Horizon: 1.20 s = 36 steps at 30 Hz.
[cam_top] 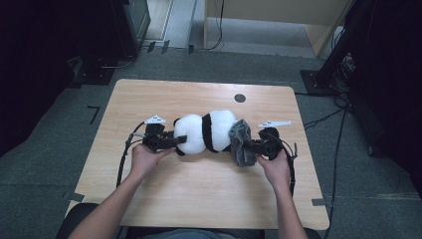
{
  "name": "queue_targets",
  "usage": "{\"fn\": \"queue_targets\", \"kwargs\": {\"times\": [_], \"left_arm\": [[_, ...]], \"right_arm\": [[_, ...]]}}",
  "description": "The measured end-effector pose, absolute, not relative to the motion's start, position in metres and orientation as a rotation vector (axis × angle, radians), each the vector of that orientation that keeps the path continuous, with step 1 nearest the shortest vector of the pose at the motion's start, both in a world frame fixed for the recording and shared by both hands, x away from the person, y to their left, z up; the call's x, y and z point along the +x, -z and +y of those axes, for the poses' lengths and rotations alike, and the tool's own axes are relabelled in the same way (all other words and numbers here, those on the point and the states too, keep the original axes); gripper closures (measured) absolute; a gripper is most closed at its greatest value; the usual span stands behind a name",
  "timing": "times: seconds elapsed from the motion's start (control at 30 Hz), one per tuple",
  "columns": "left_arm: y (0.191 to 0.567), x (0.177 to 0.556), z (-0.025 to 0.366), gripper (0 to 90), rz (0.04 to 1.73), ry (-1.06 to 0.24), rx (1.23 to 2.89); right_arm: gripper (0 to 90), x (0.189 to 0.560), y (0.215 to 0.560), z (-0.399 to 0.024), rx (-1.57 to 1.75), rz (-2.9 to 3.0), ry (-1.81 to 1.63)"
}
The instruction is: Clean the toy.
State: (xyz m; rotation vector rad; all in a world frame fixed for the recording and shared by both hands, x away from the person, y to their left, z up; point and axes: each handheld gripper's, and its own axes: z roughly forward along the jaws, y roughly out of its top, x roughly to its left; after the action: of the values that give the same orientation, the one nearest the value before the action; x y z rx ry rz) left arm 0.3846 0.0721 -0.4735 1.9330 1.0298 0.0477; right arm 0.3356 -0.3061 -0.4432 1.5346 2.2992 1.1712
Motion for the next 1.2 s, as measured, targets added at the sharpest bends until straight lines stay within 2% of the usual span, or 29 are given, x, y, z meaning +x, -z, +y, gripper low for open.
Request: {"fn": "queue_targets", "kwargs": {"times": [0.2, 0.6, 0.87, 1.2], "left_arm": [[0.474, 0.385, 0.072, 48.0, 1.033, -0.044, 1.927], [0.47, 0.388, 0.071, 48.0, 1.034, -0.029, 1.938], [0.469, 0.388, 0.071, 48.1, 1.04, -0.024, 1.938], [0.471, 0.386, 0.071, 47.5, 1.037, -0.042, 1.939]], "right_arm": [[80.5, 0.329, 0.418, -0.293, 1.402, 2.331, -1.252], [80.3, 0.318, 0.393, -0.226, 1.109, 2.491, -1.349], [80.3, 0.327, 0.414, -0.176, 1.02, 2.642, -1.314], [80.4, 0.344, 0.452, -0.15, 1.043, 2.722, -1.208]]}}
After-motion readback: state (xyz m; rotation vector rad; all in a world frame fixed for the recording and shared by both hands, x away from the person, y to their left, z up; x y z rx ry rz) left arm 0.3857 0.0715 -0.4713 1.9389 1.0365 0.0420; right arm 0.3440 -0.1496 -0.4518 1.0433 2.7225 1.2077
